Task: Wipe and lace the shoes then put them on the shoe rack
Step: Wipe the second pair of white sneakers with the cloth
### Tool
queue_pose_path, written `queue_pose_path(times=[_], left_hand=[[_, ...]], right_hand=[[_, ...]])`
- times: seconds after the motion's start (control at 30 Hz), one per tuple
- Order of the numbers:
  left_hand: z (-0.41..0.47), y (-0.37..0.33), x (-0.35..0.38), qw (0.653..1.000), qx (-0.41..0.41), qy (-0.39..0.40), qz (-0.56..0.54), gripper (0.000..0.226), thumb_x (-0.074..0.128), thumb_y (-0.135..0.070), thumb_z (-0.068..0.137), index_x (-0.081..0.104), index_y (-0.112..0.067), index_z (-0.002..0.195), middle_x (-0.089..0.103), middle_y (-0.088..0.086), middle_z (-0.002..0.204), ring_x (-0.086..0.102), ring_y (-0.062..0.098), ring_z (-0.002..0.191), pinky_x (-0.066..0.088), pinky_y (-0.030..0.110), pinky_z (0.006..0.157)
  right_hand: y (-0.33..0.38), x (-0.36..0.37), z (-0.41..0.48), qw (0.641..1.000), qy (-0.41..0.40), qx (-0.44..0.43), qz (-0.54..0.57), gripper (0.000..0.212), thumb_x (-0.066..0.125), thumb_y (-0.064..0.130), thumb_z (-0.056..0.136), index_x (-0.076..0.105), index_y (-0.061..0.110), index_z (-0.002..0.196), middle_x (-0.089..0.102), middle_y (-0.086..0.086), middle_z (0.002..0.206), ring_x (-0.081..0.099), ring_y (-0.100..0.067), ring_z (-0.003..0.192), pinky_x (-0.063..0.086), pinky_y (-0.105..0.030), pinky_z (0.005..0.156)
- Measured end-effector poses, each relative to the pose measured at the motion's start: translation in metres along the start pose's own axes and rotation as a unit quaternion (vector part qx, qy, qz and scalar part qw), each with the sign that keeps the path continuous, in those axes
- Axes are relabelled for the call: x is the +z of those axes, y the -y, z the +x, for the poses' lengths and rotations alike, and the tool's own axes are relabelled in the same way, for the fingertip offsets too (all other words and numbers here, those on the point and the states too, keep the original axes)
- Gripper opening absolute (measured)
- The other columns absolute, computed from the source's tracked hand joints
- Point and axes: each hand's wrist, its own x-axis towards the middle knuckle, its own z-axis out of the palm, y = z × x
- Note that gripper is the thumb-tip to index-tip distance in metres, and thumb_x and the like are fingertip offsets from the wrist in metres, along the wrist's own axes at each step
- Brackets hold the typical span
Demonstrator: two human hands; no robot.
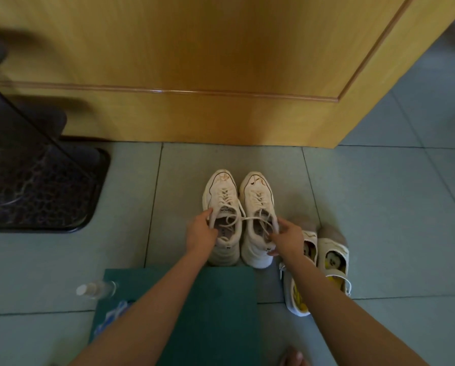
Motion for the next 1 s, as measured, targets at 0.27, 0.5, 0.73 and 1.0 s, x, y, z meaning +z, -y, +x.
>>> queue_pose_path(times=[0.27,0.5,0.73,1.0], left_hand=[[-0.017,-0.006,-0.011,0.996,0.042,0.014,-0.076,0.061,0.058,0.006,0.077,0.052,-0.023,0.131,0.064,0.009,0.113,0.063,0.025,0.095,0.056,0.045,0.081],[-0.047,-0.039,-0.053,0.987,0.119,-0.012,-0.108,0.062,0.057,0.010,0.076,0.054,-0.019,0.130,0.068,0.010,0.107,0.066,0.027,0.088,0.058,0.046,0.074],[-0.099,-0.053,-0.099,0.980,0.153,-0.032,-0.121,0.060,0.058,0.008,0.078,0.053,-0.020,0.131,0.067,0.008,0.112,0.065,0.022,0.092,0.057,0.045,0.078],[-0.184,0.019,-0.122,0.980,0.116,-0.020,-0.162,0.056,0.054,0.011,0.083,0.049,-0.013,0.133,0.066,0.010,0.114,0.065,0.017,0.085,0.059,0.030,0.059]], right_hand=[[0.012,-0.011,-0.021,0.999,-0.014,-0.003,0.042,0.044,0.055,-0.007,0.085,0.057,0.009,0.126,0.066,-0.017,0.109,0.067,-0.036,0.077,0.058,-0.041,0.050],[0.054,-0.040,-0.066,0.993,-0.038,-0.070,0.085,0.042,0.055,-0.006,0.085,0.060,0.011,0.123,0.068,-0.013,0.105,0.067,-0.036,0.082,0.059,-0.048,0.058],[0.078,-0.053,-0.117,0.988,-0.043,-0.109,0.105,0.044,0.058,-0.002,0.085,0.059,0.015,0.126,0.071,-0.012,0.091,0.069,-0.029,0.066,0.058,-0.050,0.058],[0.036,-0.029,-0.206,0.989,0.020,-0.110,0.099,0.039,0.053,0.000,0.091,0.056,0.012,0.128,0.068,-0.012,0.109,0.067,-0.021,0.069,0.057,-0.030,0.047]])
